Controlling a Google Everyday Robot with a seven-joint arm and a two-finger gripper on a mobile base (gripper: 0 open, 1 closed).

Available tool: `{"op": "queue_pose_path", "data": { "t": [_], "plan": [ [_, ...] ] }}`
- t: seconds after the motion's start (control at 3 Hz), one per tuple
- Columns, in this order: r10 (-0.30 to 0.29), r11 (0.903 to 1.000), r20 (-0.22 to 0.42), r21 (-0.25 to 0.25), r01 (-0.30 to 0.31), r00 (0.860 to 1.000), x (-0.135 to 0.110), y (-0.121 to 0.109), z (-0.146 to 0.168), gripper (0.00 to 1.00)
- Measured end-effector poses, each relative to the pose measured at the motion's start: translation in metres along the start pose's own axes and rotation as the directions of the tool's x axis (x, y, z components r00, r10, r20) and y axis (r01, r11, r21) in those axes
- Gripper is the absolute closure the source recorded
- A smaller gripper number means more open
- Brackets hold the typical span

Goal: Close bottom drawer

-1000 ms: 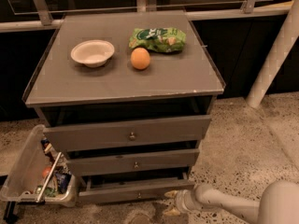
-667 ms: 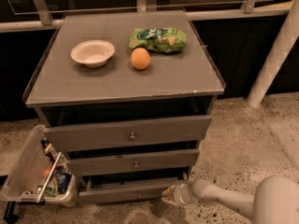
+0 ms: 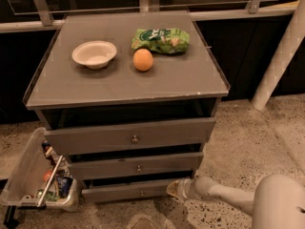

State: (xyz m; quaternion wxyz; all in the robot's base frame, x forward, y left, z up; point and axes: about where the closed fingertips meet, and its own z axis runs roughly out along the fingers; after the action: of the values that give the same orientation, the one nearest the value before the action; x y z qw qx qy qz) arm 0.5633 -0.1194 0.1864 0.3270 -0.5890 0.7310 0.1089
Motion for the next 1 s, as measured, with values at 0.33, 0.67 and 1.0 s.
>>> {"op": "queue_pose_path", "data": {
  "t": [0.33,0.67,1.0],
  "plan": [
    [0.0,1.0,0.0,0.0,0.0,1.0,0.0,0.0,0.0,0.63],
    [0.0,1.0,0.0,0.0,0.0,1.0,0.0,0.0001,0.0,0.4],
    [0.0,1.0,0.0,0.0,0.0,1.0,0.0,0.0001,0.0001,0.17]
  ]
}}
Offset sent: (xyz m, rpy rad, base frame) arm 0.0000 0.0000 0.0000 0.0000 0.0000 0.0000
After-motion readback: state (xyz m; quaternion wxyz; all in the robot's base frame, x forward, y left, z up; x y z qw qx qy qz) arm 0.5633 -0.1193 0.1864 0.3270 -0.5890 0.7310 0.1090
